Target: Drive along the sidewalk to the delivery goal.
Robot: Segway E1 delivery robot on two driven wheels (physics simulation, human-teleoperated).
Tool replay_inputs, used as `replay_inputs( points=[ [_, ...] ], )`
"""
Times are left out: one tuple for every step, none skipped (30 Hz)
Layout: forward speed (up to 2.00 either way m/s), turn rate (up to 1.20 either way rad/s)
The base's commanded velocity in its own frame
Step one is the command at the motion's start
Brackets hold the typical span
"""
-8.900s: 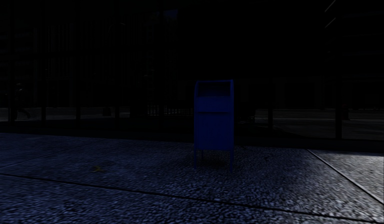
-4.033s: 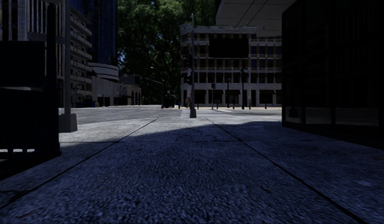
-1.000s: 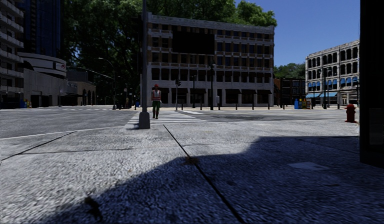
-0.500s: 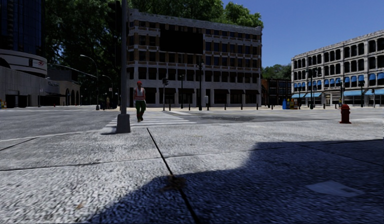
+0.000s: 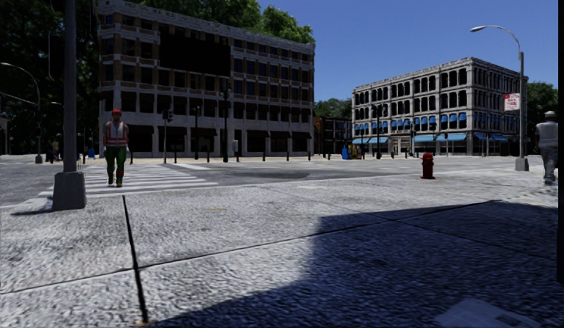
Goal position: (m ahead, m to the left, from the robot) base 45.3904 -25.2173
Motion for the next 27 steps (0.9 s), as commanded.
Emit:
replay_inputs(
  points=[
    [1.47,-0.47],
    [1.47,-0.03],
    [1.47,0.00],
    [1.47,0.00],
    [1.47,0.00],
    [1.47,0.00],
    [1.47,0.00],
    [1.47,0.00],
    [1.47,0.00],
    [1.47,0.00],
    [1.47,0.00],
    [1.47,0.00],
    [1.47,0.00],
    [1.47,0.00],
    [1.47,0.00],
    [1.47,0.00],
    [1.47,0.00],
    [1.47,0.00],
    [1.47,0.00],
    [1.47,0.00],
    [1.47,0.00],
    [1.47,0.00],
    [1.47,0.00],
    [1.47,0.00],
    [1.47,0.00],
    [1.47,0.03],
    [1.47,0.23]
  ],
)
